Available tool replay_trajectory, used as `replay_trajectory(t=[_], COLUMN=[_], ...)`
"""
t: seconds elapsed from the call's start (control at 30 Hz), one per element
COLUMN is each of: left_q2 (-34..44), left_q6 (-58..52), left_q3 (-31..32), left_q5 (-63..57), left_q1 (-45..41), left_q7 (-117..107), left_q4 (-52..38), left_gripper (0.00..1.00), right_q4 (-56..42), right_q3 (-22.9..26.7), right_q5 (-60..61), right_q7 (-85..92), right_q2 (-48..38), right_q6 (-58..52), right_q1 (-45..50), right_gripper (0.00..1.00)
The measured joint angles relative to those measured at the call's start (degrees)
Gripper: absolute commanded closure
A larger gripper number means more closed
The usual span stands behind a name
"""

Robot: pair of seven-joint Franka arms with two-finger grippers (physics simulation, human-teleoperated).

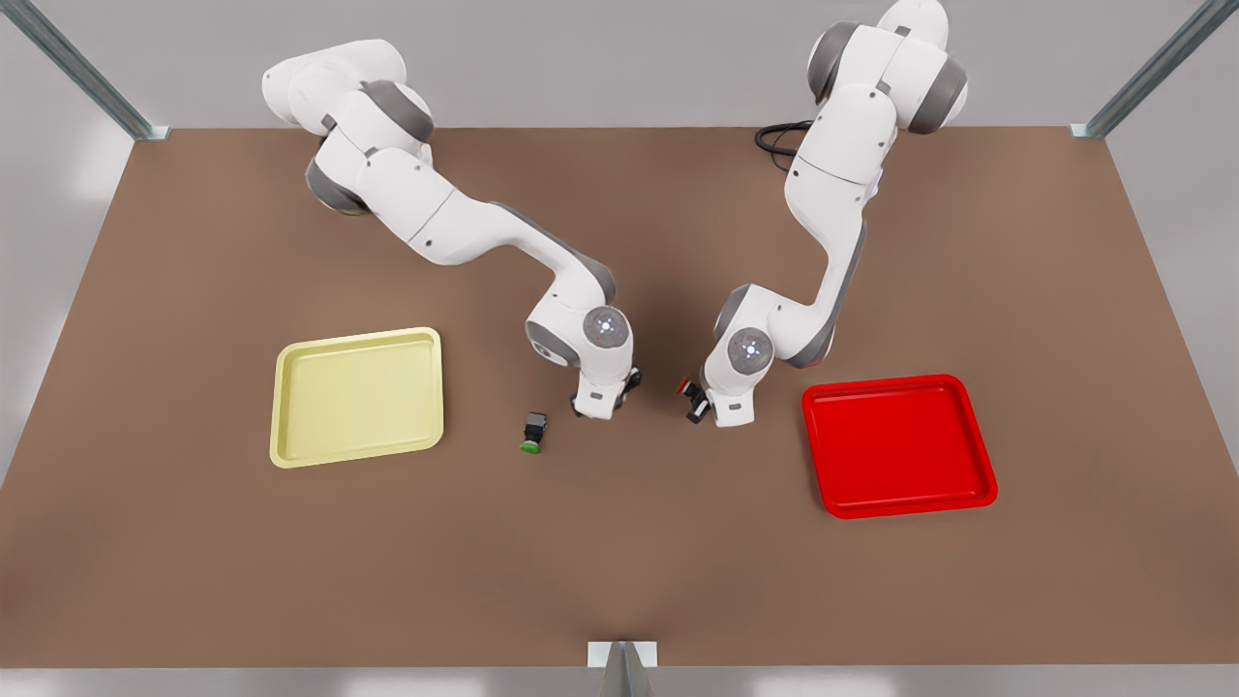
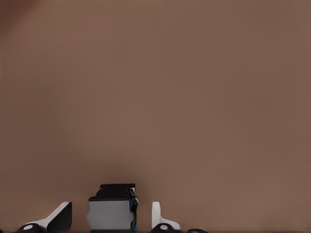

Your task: Place the switches on the corresponding trays according to their colors

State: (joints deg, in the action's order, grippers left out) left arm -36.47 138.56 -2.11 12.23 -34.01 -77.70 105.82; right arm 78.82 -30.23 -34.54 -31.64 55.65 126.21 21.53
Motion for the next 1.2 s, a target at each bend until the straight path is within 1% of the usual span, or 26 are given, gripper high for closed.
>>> replay_trajectory(t=[0.03, 0.1, 0.17, 0.2, 0.27, 0.3, 0.37, 0.4, 0.43, 0.47, 0.5, 0.67, 0.73, 0.77, 0.8, 0.9, 0.97, 1.0, 1.07, 1.1, 1.13, 1.17, 1.2], left_q2=[-0.25, -0.36, -0.32, -0.32, -0.61, -0.71, -0.79, -0.8, -0.8, -0.8, -0.8, -0.8, -0.8, -0.8, -0.8, -0.8, 0.86, 1.58, 4.3, 5.71, 6.43, 6.87, 7.23], left_q6=[0.16, 0.39, 0.39, 0.39, 0.39, 0.43, 0.47, 0.48, 0.47, 0.4, 0.39, 0.48, 0.48, 0.43, 0.48, 0.34, -0.59, -0.82, -5.94, -8.2, -8.84, -9.81, -10.88], left_q3=[0.0, -0.02, 0.0, 0.0, -0.06, -0.04, -0.01, 0.0, 0.0, 0.0, 0.0, -0.05, -0.08, -0.05, -0.09, -0.09, -0.09, -0.09, -0.47, -0.6, -0.75, -0.72, -0.71], left_q5=[0.15, 0.35, 0.46, 0.51, 0.57, 0.59, 0.6, 0.6, 0.6, 0.6, 0.62, 0.92, 0.93, 0.93, 0.92, 0.91, 0.79, 0.69, 0.41, 0.29, 0.16, -0.29, -1.29], left_q1=[0.0, 0.01, 0.09, 0.09, 0.08, 0.1, 0.09, 0.09, 0.09, 0.09, 0.09, 0.08, 0.14, 0.16, 0.26, 0.35, 0.87, 1.23, 3.95, 7.06, 9.89, 12.52, 15.2], left_q7=[0.08, 0.22, 0.35, 0.35, 0.35, 0.35, 0.43, 0.44, 0.44, 0.36, 0.35, 0.38, 0.44, 0.44, 0.44, 0.44, 0.97, 1.38, 5.16, 9.19, 12.69, 15.58, 17.86], left_q4=[0.0, 0.0, 0.0, 0.0, 0.0, 0.0, 0.0, 0.0, 0.0, 0.0, 0.0, 0.0, 0.0, 0.0, 0.0, -0.53, -0.53, -0.45, -0.22, -0.18, -0.03, 0.08, 0.09], left_gripper=[0.27, 0.27, 0.28, 0.34, 0.36, 0.38, 0.38, 0.38, 0.38, 0.42, 0.49, 0.49, 0.46, 0.46, 0.46, 0.47, 0.46, 0.46, 0.46, 0.46, 0.46, 0.46, 0.46], right_q4=[0.79, 1.02, 0.81, 0.81, 0.8, 0.8, 1.06, 1.28, 1.66, 1.82, 2.43, 3.17, 3.26, 3.68, 3.62, 3.79, 3.84, 4.13, 4.57, 4.58, 4.58, 4.58, 4.58], right_q3=[0.0, 0.0, 0.0, -0.08, -0.17, -0.18, -0.89, -1.53, -1.58, -1.65, -2.08, -2.37, -2.53, -2.55, -3.66, -4.26, -4.66, -4.66, -4.88, -4.97, -5.08, -5.1, -5.1], right_q5=[-0.05, -0.63, -0.53, -0.53, -0.53, -0.61, -0.7, -0.7, -0.73, -0.71, -0.79, -0.79, -0.79, -0.79, -0.79, -0.79, -0.79, -0.79, -0.79, -0.79, -0.79, -0.79, -0.79], right_q7=[0.0, -0.09, -0.09, -0.09, -0.17, -0.1, 0.08, 0.17, 0.84, 0.96, 0.96, 1.67, 1.92, 1.93, 1.77, 1.72, 1.76, 1.76, 1.67, 1.68, 1.75, 1.76, 1.76], right_q2=[-0.05, 0.12, 0.17, 0.17, 0.08, 0.08, -0.26, -0.4, -0.47, -0.45, -0.7, -0.71, -0.71, -0.84, -0.9, -0.8, -0.8, -0.8, -0.89, -0.89, -0.97, -0.97, -1.0], right_q6=[0.0, 0.09, 0.86, 0.88, 0.88, 0.88, -0.36, -0.59, -0.61, -0.62, -0.7, -1.09, -1.14, -1.28, -3.01, -4.73, -5.68, -5.71, -6.36, -6.57, -7.37, -7.47, -7.47], right_q1=[-0.48, -0.62, -0.62, -0.61, -0.7, -0.7, -1.22, -1.38, -1.4, -1.4, -1.47, -1.93, -1.93, -1.97, -2.35, -2.47, -2.55, -2.55, -2.63, -2.64, -2.64, -2.64, -2.65], right_gripper=[0.37, 0.44, 0.46, 0.5, 0.51, 0.51, 0.5, 0.47, 0.36, 0.36, 0.36, 0.38, 0.38, 0.37, 0.36, 0.36, 0.36, 0.3, 0.27, 0.28, 0.31, 0.39, 0.44])
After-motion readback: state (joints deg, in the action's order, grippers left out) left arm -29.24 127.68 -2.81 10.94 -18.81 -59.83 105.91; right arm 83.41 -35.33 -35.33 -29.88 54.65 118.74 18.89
